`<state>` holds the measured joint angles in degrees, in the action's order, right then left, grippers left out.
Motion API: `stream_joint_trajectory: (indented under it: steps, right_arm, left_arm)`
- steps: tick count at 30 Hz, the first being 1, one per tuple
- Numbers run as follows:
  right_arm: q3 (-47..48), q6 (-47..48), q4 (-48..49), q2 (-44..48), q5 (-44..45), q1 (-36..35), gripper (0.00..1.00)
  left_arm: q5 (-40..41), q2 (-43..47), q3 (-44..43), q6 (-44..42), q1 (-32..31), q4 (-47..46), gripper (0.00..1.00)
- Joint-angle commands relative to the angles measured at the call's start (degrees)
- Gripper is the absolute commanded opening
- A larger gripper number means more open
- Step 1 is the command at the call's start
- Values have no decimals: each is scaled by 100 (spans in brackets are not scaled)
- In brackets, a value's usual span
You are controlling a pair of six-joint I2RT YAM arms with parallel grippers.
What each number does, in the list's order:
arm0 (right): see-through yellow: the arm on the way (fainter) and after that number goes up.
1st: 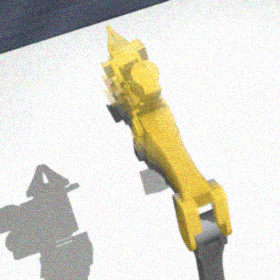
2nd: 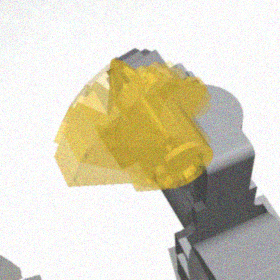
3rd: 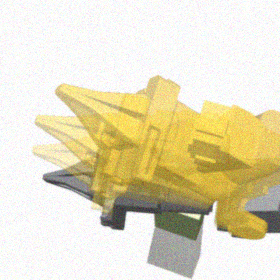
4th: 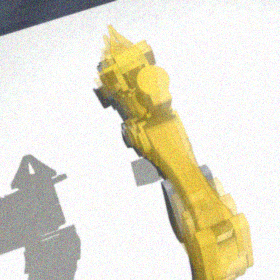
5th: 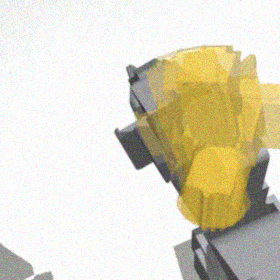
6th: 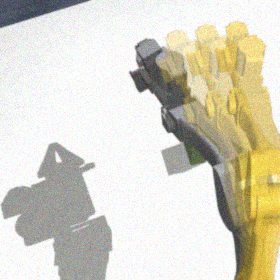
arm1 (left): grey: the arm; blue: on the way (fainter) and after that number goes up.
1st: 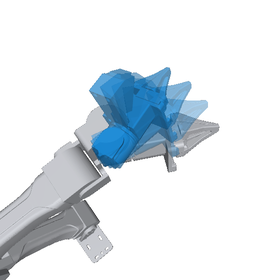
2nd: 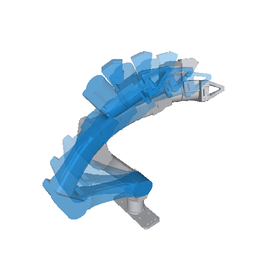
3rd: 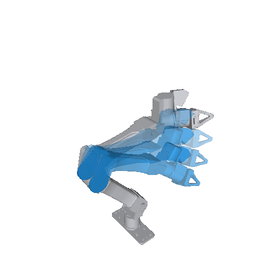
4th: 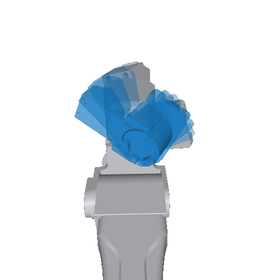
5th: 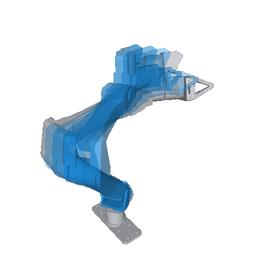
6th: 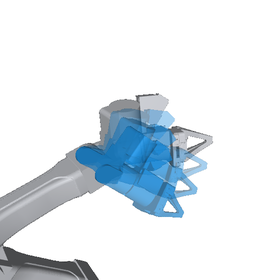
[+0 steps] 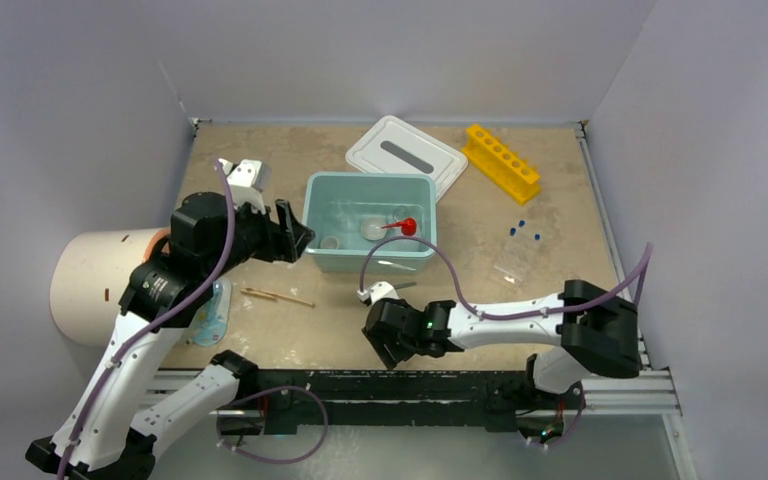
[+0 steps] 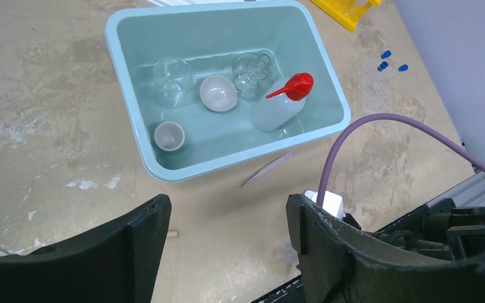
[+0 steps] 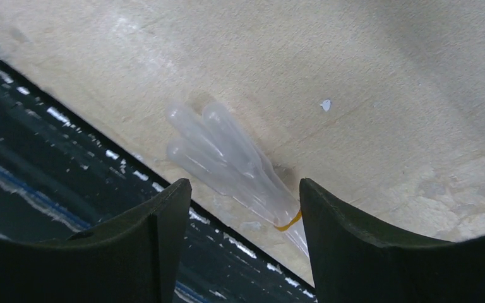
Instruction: Organize the chemistry lab equipment
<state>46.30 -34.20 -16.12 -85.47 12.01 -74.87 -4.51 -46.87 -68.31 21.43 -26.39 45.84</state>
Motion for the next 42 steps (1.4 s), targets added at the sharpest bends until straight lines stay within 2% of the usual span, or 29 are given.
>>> stream_joint_trajectory:
  steps: [1, 5, 8, 14, 18, 22, 28, 35, 42]
  right_arm:
    - [474, -280, -391, -301, 602, -74, 66]
    - [608, -377, -425, -485, 725, -162, 62]
    - [708, -467, -495, -561, 791, -215, 54]
    - [968, -698, -786, -539, 1049, -238, 27]
    - [1187, -898, -967, -332, 1187, -237, 15]
    - [1474, -1050, -1229, 93, 1297, -234, 12]
    - [2476, -645, -1320, 837, 2107, -221, 7]
    - [3968, 806, -908, 776, 2525, 232, 5]
    - [4913, 2103, -370, 313, 2009, 1023, 3]
  left_arm:
    - [18, 121, 25, -177, -19, -241, 68]
    - [20, 117, 46, -224, -24, -243, 68]
    - [21, 126, 68, -259, -24, -259, 68]
    - [81, 142, 136, -322, -24, -301, 68]
    - [108, 118, 143, -362, -24, -330, 68]
    - [168, 92, 105, -406, -24, -357, 68]
    - [273, 56, 111, -473, -23, -387, 68]
    - [288, 82, 193, -460, -24, -445, 68]
    - [301, 133, 248, -504, -24, -384, 68]
